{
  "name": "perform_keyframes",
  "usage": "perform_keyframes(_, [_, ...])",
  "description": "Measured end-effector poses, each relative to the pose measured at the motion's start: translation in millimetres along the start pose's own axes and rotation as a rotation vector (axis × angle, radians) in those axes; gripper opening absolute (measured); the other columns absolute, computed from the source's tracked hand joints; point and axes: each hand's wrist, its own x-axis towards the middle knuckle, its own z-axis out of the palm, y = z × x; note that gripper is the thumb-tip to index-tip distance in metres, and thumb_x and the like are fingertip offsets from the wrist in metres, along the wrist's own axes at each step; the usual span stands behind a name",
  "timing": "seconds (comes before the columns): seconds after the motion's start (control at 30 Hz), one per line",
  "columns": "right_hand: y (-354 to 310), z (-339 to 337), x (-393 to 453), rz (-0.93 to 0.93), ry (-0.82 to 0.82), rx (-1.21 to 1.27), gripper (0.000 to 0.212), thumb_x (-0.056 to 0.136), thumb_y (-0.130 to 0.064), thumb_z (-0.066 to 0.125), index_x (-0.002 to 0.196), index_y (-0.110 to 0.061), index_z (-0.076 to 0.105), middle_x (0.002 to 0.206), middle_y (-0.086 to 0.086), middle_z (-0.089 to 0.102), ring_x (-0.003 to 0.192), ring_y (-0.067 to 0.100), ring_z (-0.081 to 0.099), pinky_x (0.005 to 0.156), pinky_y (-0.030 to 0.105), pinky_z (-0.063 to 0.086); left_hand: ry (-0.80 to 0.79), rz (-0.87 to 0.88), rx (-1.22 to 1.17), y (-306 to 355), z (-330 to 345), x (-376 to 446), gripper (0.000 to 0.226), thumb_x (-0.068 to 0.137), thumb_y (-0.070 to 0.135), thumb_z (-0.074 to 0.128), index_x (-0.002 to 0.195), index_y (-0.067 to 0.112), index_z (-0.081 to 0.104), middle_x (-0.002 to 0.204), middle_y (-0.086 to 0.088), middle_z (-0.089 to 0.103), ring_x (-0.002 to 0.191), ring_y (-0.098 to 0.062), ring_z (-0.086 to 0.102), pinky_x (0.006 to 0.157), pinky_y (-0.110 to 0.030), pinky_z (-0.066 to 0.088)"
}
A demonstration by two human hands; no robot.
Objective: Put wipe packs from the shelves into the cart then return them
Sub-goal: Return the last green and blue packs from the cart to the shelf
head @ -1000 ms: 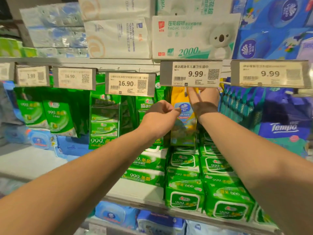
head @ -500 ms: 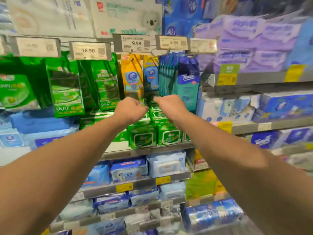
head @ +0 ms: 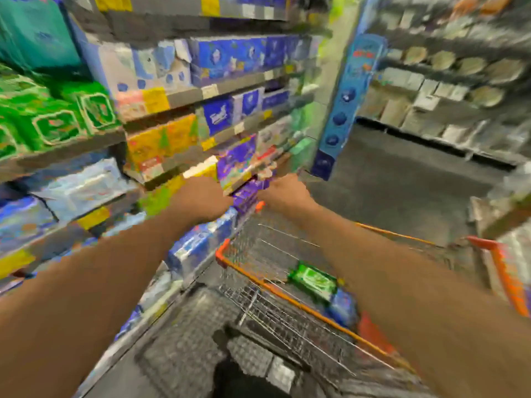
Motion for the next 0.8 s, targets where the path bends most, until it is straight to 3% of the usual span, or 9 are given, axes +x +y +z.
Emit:
perform_keyframes(0.07, [62.7,-10.3,-14.4,0.152,0.043,0.036,0.039,0.092,-0.039,0.058,0.069,-0.009,0.054,0.065,0.003,0.054,0.079,0.024,0.057,0.055,0.026,0.041,-0.073,0.082,-0.004,43.3,31.5,-5.7,0.061,0.087,0.055,0.041,0.096,0.004,0.071,0.101,-0.021,0.07,0.096,-0.038,0.066,0.076,-0.036,0.051])
perform_keyframes(0.17, [130.5,-27.6,-48.2,0.306,0.092,0.156,0.025,0.091,-0.031,0.061,0.068,-0.019,0.06,0.069,-0.001,0.058,0.07,0.02,0.058,0.058,0.022,0.039,-0.16,0.228,-0.071,97.6,73.1,-13.8,0.052,0.099,0.042,0.036,0.102,0.004,0.071,0.105,-0.021,0.07,0.102,-0.038,0.065,0.081,-0.037,0.051])
perform_keyframes(0.23, [166.0,-32.5,-69.6,0.359,0.093,0.111,0.029,0.089,-0.03,0.062,0.063,-0.022,0.052,0.067,-0.003,0.051,0.062,0.016,0.049,0.058,0.022,0.039,-0.219,0.241,-0.163,124.0,96.8,-14.8,0.044,0.099,0.035,0.04,0.098,0.004,0.071,0.102,-0.021,0.07,0.102,-0.037,0.063,0.079,-0.036,0.049])
perform_keyframes(0.3, [199.6,-30.2,-78.3,0.442,0.13,0.142,0.033,0.084,-0.025,0.063,0.058,-0.02,0.044,0.06,0.001,0.043,0.059,0.02,0.042,0.057,0.028,0.037,-0.331,0.201,-0.218,144.6,121.3,-14.4,0.043,0.095,0.035,0.046,0.075,0.004,0.067,0.08,-0.017,0.065,0.088,-0.036,0.061,0.07,-0.034,0.046])
perform_keyframes(0.37, [226.7,-24.8,-84.6,0.485,0.178,0.195,0.041,0.08,-0.018,0.066,0.052,-0.019,0.035,0.053,0.002,0.032,0.056,0.019,0.033,0.054,0.029,0.03,-0.397,0.231,-0.189,161.6,151.5,-8.0,0.048,0.092,0.038,0.051,0.053,0.01,0.048,0.058,-0.007,0.049,0.07,-0.029,0.055,0.059,-0.03,0.041])
perform_keyframes(0.5, [277.2,-12.0,-82.6,0.567,0.096,0.289,0.048,0.083,-0.015,0.066,0.051,-0.019,0.03,0.05,-0.002,0.028,0.05,0.015,0.029,0.048,0.025,0.022,-0.528,0.272,-0.15,189.2,204.6,9.5,0.043,0.091,0.032,0.054,0.054,0.015,0.04,0.053,-0.001,0.039,0.049,-0.016,0.038,0.047,-0.023,0.031])
perform_keyframes(0.63, [331.0,9.0,-53.9,0.655,0.013,0.35,0.046,0.085,-0.015,0.063,0.053,-0.019,0.03,0.053,0.0,0.028,0.053,0.017,0.028,0.058,0.032,0.023,-0.618,0.251,-0.144,214.9,252.2,38.8,0.039,0.09,0.034,0.055,0.058,0.014,0.048,0.056,-0.002,0.046,0.049,-0.016,0.044,0.05,-0.023,0.038])
perform_keyframes(0.8, [396.4,46.1,-11.0,0.792,-0.116,0.403,0.043,0.091,-0.024,0.062,0.055,-0.017,0.04,0.059,0.002,0.04,0.057,0.018,0.039,0.053,0.031,0.029,-0.714,0.14,-0.167,234.5,316.1,73.1,0.047,0.092,0.034,0.056,0.052,0.013,0.044,0.052,-0.001,0.043,0.054,-0.02,0.047,0.054,-0.024,0.038])
